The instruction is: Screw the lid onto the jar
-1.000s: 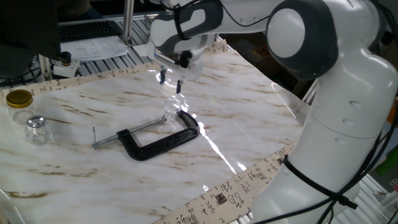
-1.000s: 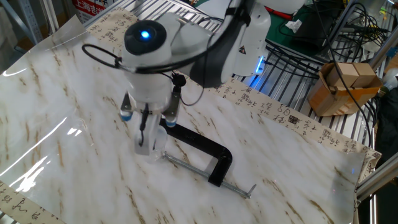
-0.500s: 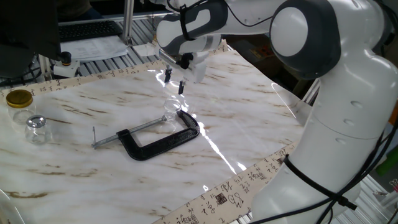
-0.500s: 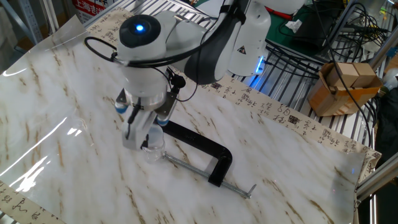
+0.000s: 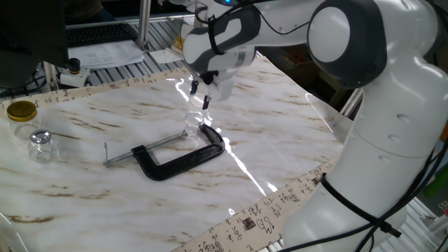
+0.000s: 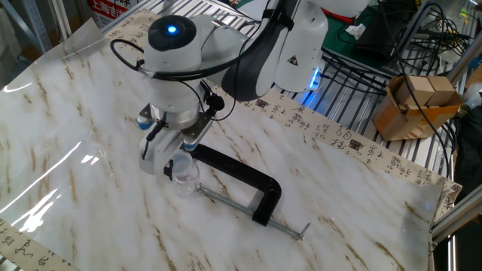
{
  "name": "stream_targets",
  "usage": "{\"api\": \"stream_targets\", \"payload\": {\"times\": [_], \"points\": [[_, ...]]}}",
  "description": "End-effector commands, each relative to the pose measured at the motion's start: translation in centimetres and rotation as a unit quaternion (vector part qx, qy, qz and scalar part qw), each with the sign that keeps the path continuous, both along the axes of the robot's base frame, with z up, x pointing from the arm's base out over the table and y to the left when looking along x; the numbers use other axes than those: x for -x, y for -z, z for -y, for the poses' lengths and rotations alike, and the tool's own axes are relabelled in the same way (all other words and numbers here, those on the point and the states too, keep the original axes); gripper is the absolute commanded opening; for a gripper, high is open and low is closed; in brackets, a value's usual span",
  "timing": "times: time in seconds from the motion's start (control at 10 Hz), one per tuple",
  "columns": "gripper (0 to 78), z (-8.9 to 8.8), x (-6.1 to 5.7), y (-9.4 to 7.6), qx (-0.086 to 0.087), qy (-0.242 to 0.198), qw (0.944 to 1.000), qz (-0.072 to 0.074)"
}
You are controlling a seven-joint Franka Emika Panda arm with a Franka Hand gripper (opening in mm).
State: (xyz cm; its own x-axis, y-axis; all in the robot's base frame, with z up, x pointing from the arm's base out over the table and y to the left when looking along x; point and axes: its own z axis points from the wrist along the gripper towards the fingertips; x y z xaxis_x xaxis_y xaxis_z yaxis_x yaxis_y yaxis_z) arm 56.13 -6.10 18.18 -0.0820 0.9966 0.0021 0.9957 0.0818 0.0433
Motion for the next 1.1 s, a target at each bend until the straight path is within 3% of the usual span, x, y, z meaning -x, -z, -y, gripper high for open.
{"api": "stream_targets", "payload": {"times": [0.1,1.1], "points": [[1.1,0.0,0.6,0.9,-0.002,0.012,0.9999,0.012],[1.1,-0.7,1.4,2.8,0.004,0.006,0.9999,0.009]]}}
